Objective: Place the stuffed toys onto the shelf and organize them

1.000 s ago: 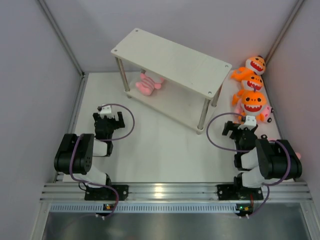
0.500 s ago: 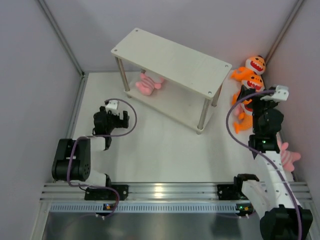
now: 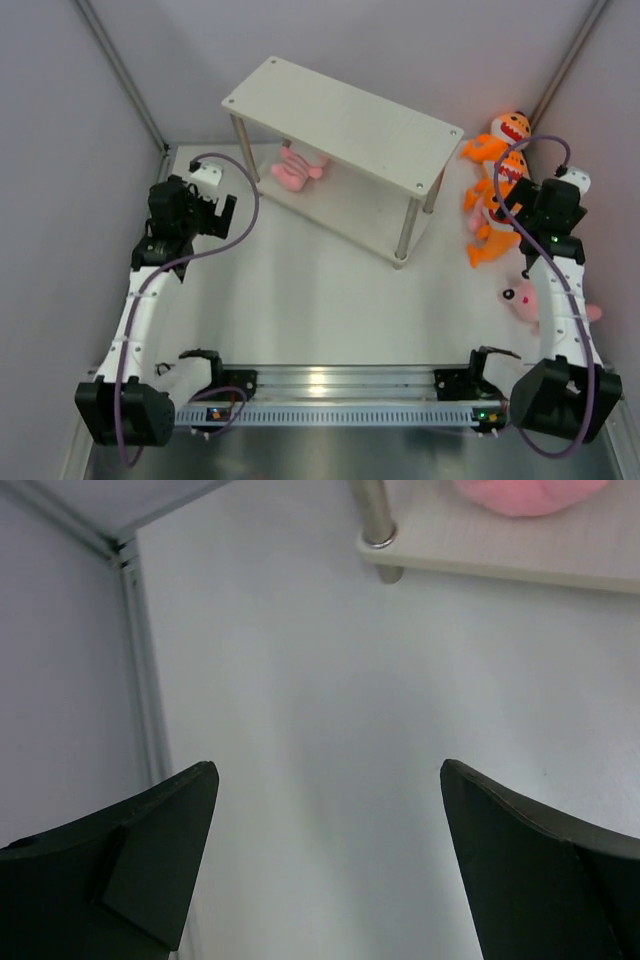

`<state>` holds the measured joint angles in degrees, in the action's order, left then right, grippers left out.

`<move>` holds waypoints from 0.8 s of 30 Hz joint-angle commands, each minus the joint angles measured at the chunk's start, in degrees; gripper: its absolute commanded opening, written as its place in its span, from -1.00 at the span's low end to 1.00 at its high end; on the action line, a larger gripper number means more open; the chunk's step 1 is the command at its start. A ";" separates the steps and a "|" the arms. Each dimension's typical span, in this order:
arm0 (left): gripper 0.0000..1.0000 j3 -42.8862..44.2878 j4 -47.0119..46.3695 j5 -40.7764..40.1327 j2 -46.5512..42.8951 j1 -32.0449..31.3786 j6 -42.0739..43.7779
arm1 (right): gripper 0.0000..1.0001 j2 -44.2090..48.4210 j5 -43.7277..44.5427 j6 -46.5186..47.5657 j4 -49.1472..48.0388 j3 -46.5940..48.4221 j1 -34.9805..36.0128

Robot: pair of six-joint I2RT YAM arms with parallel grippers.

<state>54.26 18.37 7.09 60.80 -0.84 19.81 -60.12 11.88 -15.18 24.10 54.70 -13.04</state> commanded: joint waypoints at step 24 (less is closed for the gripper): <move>0.92 25.36 51.50 23.93 -7.27 -0.74 7.08 | -1.00 -12.61 -19.27 1.30 -9.27 5.41 -6.83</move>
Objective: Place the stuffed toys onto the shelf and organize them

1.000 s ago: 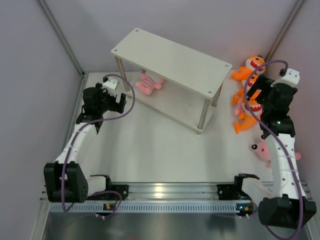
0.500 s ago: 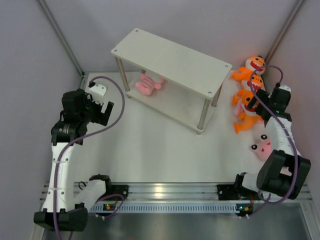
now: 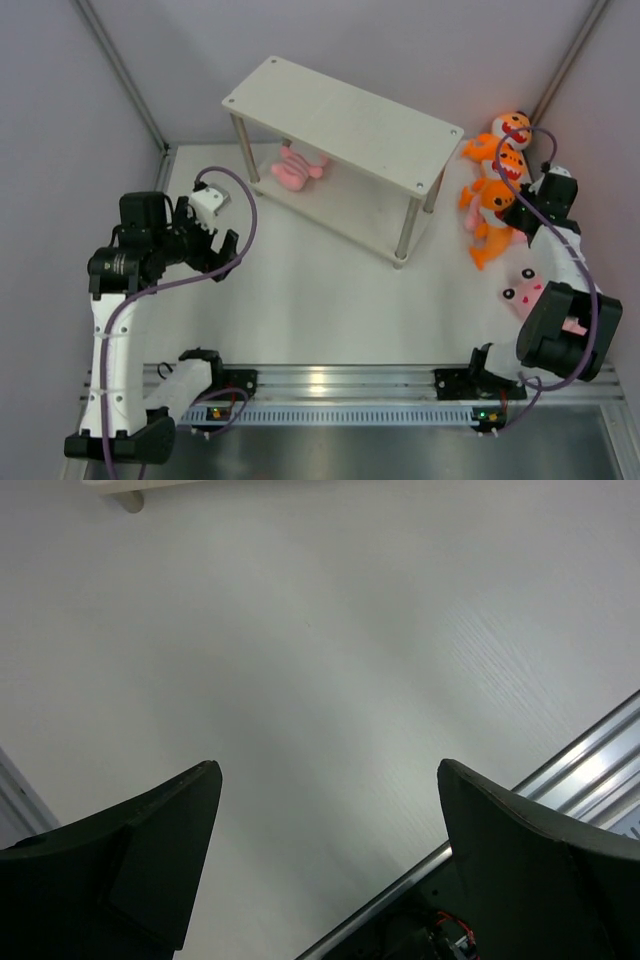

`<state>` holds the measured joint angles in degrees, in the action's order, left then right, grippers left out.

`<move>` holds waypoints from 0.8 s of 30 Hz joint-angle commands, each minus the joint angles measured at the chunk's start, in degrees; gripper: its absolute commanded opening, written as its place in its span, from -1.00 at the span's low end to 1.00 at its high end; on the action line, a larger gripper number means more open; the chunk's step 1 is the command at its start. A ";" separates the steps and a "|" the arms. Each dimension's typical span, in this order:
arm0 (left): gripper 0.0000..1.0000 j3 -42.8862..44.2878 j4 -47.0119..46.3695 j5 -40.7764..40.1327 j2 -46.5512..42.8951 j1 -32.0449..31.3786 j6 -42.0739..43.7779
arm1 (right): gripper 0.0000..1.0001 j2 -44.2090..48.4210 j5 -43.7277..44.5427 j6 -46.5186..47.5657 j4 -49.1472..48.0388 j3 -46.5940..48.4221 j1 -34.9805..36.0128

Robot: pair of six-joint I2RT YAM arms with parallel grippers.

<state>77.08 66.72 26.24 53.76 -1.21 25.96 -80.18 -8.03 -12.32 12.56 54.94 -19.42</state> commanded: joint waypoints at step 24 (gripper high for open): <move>0.91 5.36 3.24 6.36 1.79 -0.90 2.52 | -1.00 24.71 -24.22 -35.10 11.04 43.17 6.06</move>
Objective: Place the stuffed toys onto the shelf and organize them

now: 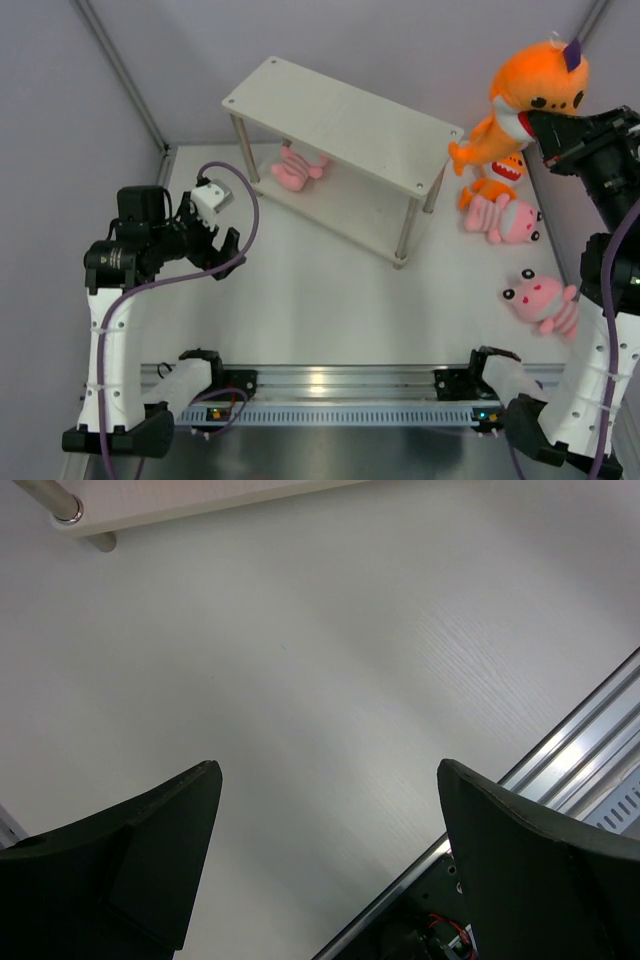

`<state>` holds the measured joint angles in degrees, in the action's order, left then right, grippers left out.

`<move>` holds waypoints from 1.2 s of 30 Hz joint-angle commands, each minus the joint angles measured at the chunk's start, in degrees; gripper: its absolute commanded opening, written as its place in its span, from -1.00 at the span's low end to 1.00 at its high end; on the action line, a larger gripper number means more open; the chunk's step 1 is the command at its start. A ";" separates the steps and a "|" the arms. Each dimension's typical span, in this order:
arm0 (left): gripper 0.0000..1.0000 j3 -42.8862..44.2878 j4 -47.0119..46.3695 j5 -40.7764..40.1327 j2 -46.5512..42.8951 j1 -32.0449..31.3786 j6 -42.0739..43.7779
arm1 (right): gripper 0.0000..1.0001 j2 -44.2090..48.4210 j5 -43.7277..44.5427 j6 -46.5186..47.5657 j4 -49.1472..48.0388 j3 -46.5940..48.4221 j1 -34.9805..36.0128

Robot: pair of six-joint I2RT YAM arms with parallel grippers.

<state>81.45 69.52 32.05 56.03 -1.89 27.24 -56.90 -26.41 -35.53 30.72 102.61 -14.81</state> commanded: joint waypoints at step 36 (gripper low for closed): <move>0.93 -1.82 0.44 -0.33 -0.05 -0.22 3.43 | 0.22 -18.15 6.46 -10.70 -9.89 -9.62 24.56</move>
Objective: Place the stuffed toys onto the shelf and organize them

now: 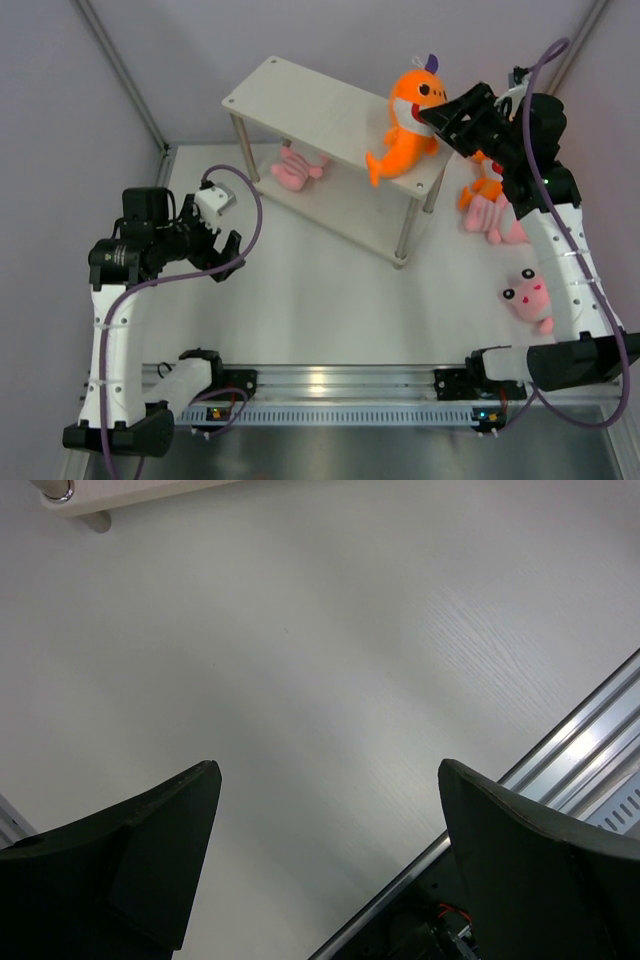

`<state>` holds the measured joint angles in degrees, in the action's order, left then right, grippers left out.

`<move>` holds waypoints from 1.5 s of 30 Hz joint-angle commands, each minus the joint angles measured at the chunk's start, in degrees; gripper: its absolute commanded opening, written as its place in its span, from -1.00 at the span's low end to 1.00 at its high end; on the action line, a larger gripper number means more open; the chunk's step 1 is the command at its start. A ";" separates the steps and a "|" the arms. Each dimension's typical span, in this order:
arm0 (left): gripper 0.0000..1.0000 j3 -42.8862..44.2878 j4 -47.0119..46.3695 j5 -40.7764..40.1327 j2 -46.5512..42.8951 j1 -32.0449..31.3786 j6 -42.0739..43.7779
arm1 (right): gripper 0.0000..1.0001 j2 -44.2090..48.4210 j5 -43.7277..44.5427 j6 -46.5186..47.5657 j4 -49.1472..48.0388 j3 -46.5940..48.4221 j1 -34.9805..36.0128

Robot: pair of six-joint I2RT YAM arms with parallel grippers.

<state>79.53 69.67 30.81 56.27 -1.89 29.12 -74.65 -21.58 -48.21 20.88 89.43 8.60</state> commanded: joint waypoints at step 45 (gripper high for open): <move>0.98 0.01 0.29 -8.48 4.02 -0.22 1.11 | 0.56 -47.50 6.99 34.84 7.51 19.47 -30.14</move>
<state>78.22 69.73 23.38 59.90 -1.93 29.98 -121.47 -14.55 -17.34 33.54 105.45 -23.75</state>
